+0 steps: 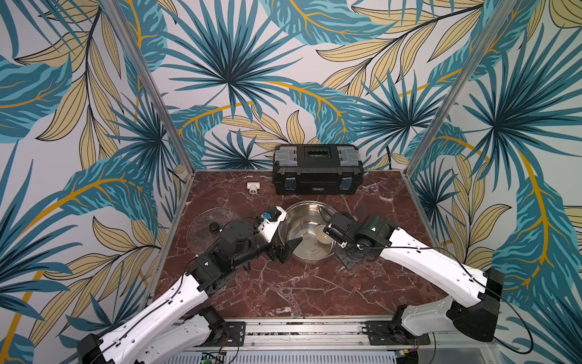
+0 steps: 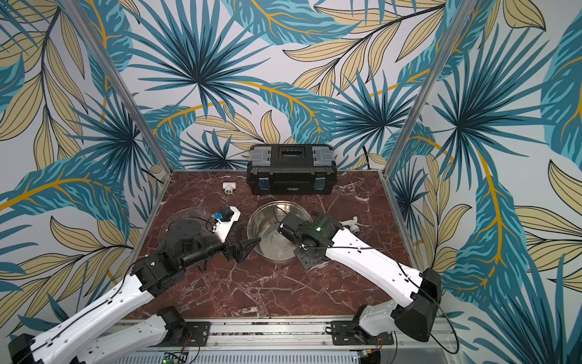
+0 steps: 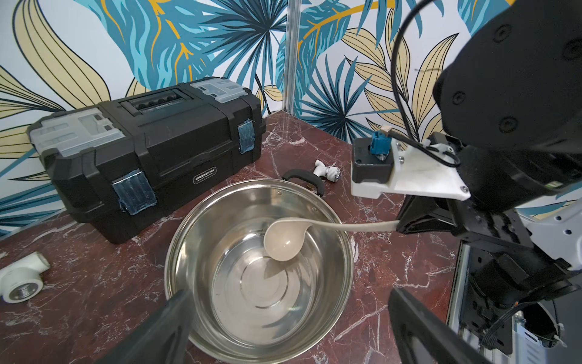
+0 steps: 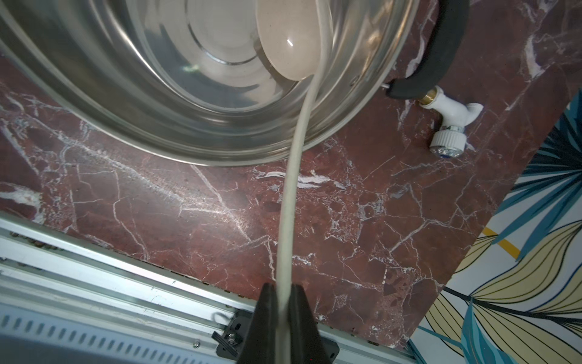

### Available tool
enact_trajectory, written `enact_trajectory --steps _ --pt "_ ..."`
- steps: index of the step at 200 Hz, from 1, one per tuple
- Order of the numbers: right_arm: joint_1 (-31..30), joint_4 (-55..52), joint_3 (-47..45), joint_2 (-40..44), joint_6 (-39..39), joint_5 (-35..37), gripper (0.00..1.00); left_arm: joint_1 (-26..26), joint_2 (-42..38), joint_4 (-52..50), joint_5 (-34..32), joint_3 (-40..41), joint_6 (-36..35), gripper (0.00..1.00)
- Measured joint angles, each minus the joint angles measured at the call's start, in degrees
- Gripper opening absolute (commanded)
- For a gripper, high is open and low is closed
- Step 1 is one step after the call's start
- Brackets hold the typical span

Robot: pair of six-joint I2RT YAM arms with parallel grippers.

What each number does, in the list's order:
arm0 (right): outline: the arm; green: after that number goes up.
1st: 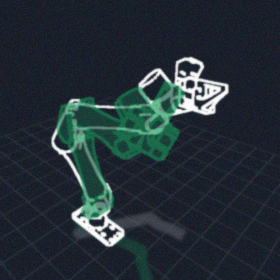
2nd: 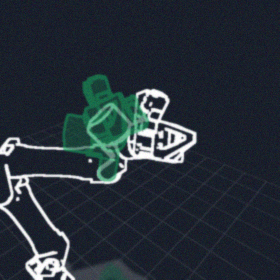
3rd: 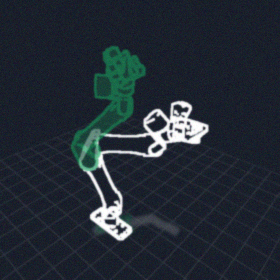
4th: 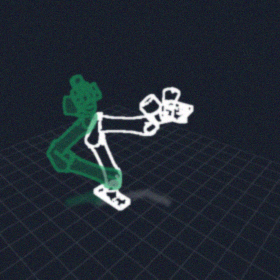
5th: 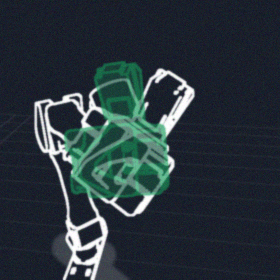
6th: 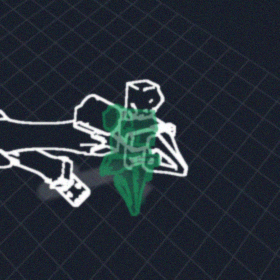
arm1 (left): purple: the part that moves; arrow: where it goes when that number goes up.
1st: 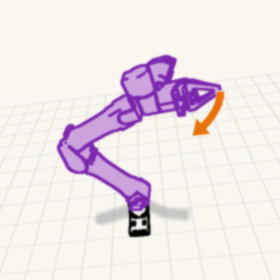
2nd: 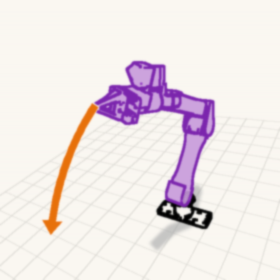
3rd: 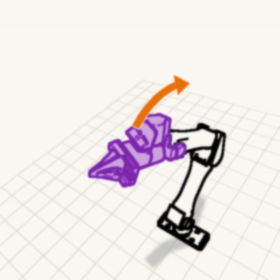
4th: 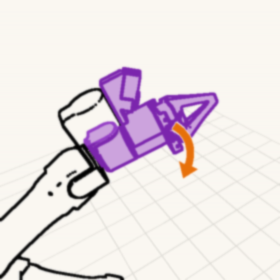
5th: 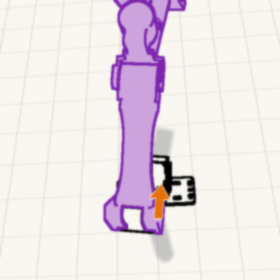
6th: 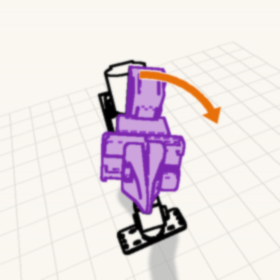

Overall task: Stir the soup with a spoon
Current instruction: Stir the soup in the pan with a stick.

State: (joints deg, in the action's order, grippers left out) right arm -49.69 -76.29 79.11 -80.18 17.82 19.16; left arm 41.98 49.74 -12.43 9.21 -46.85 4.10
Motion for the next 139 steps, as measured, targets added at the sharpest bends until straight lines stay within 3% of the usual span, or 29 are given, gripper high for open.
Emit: enact_trajectory --steps 55,139 --pt "0.8 3.4 4.5 -6.1 -0.7 0.4 0.00 0.0 0.0 0.0 0.0 0.0 0.0 1.00" --pt "-0.6 7.5 8.3 -9.9 -1.2 -11.4 0.00 0.0 -0.3 0.0 0.0 0.1 0.1 1.00"
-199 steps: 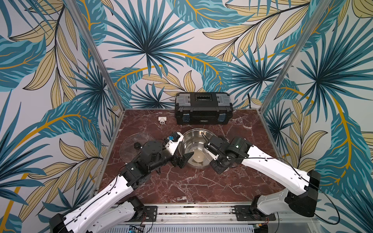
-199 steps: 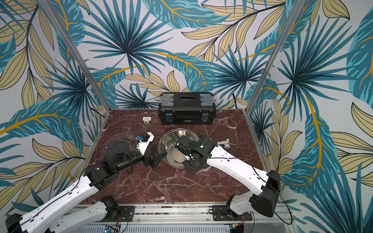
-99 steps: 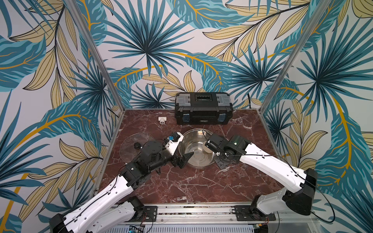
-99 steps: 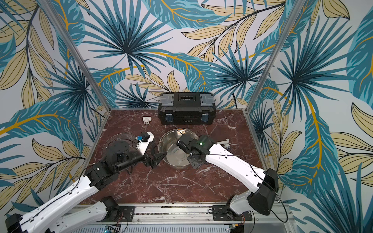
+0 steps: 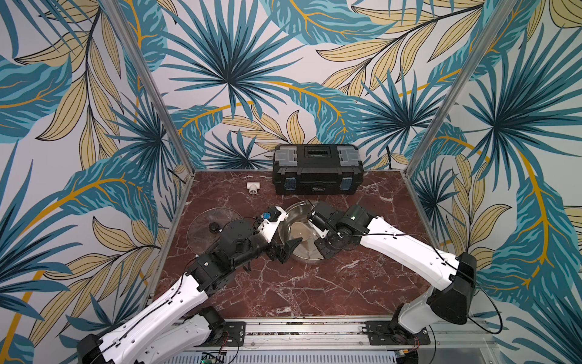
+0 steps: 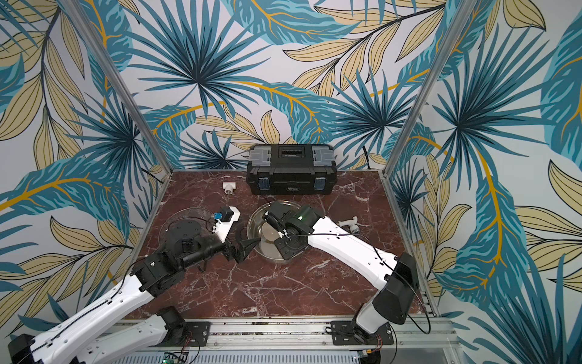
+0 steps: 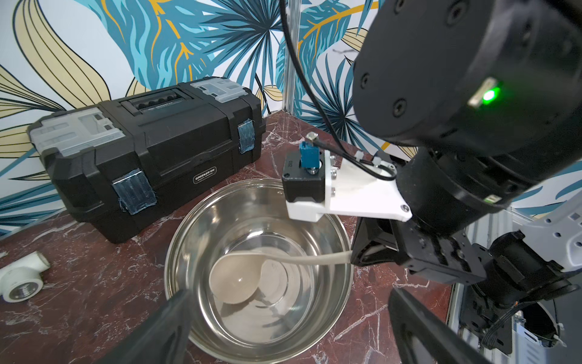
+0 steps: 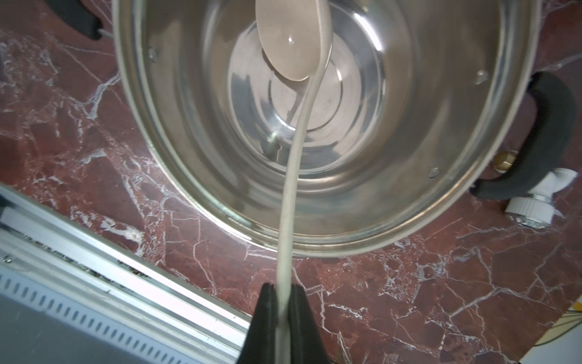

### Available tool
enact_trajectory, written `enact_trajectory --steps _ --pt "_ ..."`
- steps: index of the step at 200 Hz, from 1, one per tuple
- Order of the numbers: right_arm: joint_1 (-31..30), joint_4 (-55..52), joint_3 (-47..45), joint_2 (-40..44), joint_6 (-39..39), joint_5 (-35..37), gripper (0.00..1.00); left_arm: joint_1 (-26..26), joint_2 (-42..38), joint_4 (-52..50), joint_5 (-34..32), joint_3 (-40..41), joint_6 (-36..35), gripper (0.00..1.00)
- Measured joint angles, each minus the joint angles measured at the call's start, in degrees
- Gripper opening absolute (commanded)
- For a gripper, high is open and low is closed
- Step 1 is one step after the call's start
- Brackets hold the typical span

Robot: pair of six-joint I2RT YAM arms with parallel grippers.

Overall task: Stir the soup with a spoon
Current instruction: Stir the soup in the pan with a stick.

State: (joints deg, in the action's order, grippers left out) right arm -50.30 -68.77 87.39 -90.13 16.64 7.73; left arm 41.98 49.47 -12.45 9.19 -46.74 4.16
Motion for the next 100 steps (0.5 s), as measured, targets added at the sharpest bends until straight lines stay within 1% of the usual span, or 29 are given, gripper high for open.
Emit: enact_trajectory --steps 24,49,82,100 --pt "-0.9 0.0 -0.7 0.8 0.1 -2.3 0.00 0.0 -0.1 0.0 0.0 0.0 0.2 1.00" --pt "-1.4 -0.4 -3.3 3.8 0.3 -3.1 0.00 0.0 -0.1 0.0 0.0 0.0 0.2 1.00" --pt "-1.4 -2.1 -7.3 8.9 1.1 -2.6 0.00 0.0 -0.1 0.3 0.0 0.2 0.2 1.00" --pt "-1.4 -3.8 -8.9 10.9 1.6 -0.9 0.00 0.0 0.0 0.3 0.0 0.2 0.2 1.00"
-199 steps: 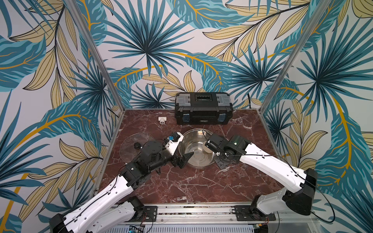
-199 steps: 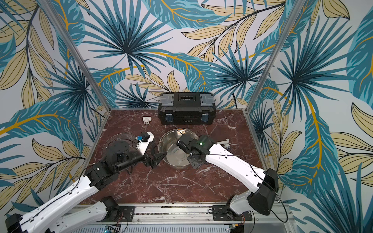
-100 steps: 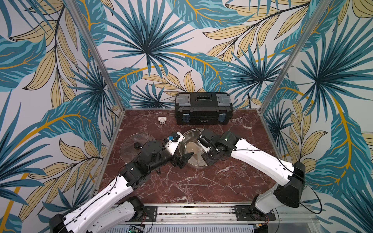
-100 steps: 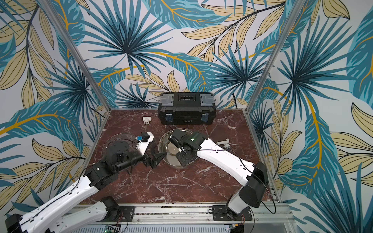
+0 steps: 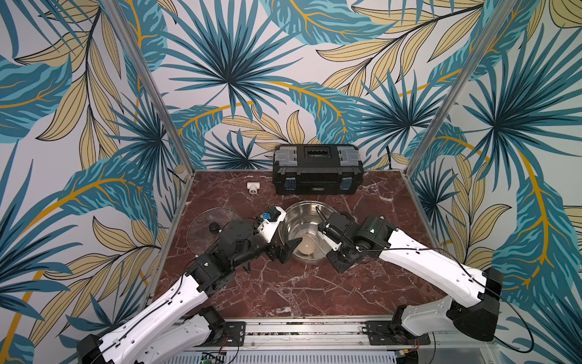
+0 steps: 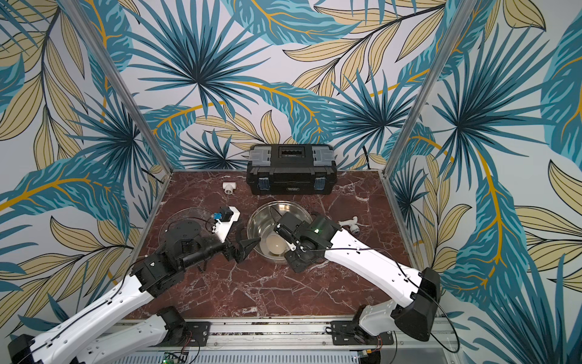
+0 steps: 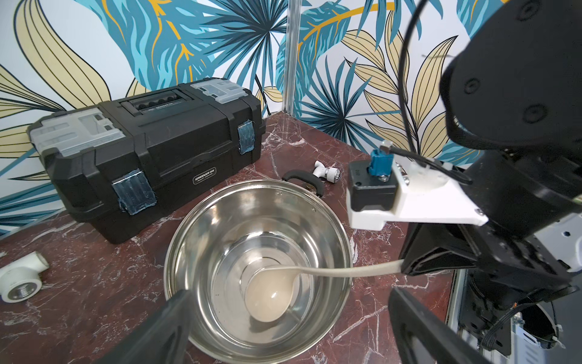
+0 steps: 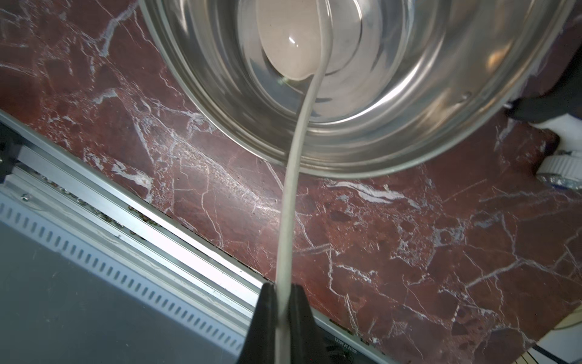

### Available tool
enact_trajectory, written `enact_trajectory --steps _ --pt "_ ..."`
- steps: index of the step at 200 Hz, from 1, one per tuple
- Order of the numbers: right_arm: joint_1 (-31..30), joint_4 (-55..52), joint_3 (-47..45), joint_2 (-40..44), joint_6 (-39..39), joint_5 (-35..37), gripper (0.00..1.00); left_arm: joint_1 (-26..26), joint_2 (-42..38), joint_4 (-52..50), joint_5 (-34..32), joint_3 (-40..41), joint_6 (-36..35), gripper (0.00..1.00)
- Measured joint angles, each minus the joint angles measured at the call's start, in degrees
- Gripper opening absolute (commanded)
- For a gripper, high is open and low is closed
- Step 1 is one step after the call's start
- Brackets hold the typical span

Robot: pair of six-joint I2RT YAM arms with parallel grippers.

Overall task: Stir the soup with a spoon
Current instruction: Stir the soup in the pan with a stick.

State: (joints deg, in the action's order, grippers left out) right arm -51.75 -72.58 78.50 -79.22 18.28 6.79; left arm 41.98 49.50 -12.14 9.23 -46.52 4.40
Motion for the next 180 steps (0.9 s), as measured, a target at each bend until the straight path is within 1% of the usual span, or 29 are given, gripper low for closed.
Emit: enact_trajectory --steps 63,102,137,156,180 --pt "1.1 -3.5 -1.0 1.1 1.2 10.4 0.00 0.0 0.0 0.7 0.0 0.5 0.0 1.00" --pt "2.6 -2.6 1.1 -2.6 1.0 14.2 0.00 0.0 0.0 0.7 0.0 0.8 0.1 1.00" --pt "2.7 0.3 6.1 -8.9 -0.1 13.0 0.00 0.0 0.0 0.7 0.0 0.9 0.2 1.00" --pt "2.6 1.9 8.4 -11.0 -0.5 10.4 0.00 0.0 0.0 0.7 0.0 0.9 0.3 1.00" --pt "2.4 3.5 8.8 -11.2 -1.1 6.3 0.00 0.0 -0.2 0.7 0.0 0.9 0.4 1.00"
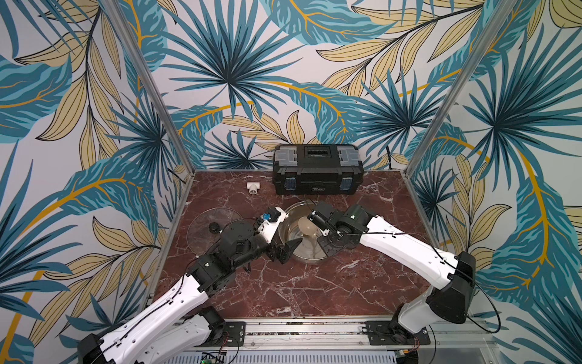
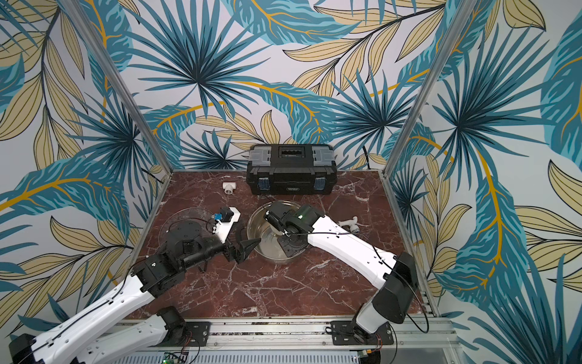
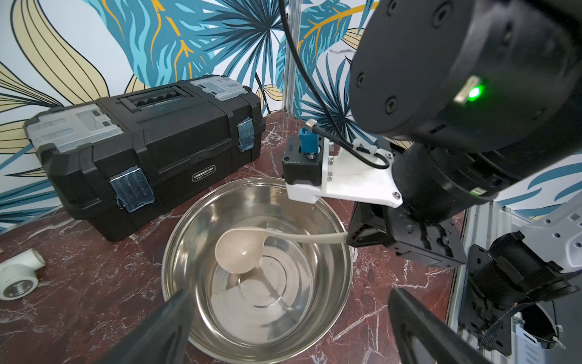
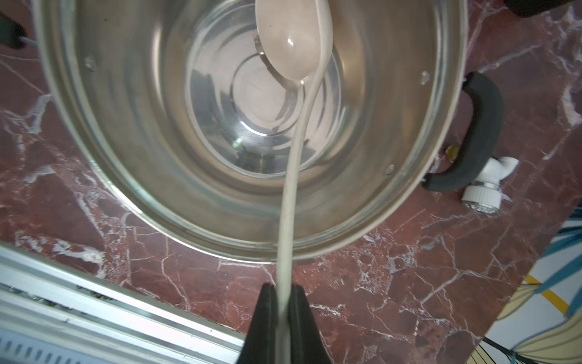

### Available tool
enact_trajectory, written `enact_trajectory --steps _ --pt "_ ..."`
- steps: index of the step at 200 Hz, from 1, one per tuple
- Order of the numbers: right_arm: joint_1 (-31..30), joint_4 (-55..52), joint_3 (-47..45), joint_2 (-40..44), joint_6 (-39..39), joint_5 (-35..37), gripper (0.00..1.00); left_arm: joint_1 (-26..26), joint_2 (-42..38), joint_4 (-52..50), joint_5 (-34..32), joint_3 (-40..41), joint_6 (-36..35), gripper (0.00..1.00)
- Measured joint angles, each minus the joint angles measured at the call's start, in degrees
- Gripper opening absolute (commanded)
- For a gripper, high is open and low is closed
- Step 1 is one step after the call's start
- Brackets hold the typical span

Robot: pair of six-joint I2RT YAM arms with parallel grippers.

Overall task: Stir the soup with a spoon
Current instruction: Stir the soup in the pan with a stick.

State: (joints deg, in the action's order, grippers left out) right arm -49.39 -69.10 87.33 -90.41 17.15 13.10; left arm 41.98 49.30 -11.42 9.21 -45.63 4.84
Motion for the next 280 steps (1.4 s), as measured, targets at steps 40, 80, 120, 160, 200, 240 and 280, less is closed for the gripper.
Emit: enact_trajectory --steps 40,80,120,160,200,240,280 --pt "-1.2 0.2 -1.7 1.7 -0.3 -5.3 0.00 0.0 -0.7 -0.2 0.0 0.3 0.0 1.00" --pt "-1.4 -2.0 -6.6 7.1 -0.2 -4.5 0.00 0.0 -0.7 -0.3 0.0 0.4 0.0 1.00" --pt "-1.3 -5.4 -8.5 10.4 0.3 1.3 0.00 0.0 -0.7 -0.3 0.0 0.4 0.0 1.00" --pt "-0.8 -6.2 -9.0 10.1 1.0 7.1 0.00 0.0 -0.7 -0.3 0.0 0.4 0.0 1.00" --pt "-0.2 -4.7 -8.0 7.1 1.0 10.1 0.00 0.0 -0.7 -0.4 0.0 0.4 0.0 1.00" --pt "-0.2 -1.3 -3.7 2.3 -0.3 9.8 0.00 0.0 -0.7 -0.4 0.0 0.4 0.0 1.00" --pt "-0.2 2.2 -0.6 -0.7 -1.0 5.0 0.00 0.0 -0.7 -0.4 0.0 0.4 0.1 1.00"
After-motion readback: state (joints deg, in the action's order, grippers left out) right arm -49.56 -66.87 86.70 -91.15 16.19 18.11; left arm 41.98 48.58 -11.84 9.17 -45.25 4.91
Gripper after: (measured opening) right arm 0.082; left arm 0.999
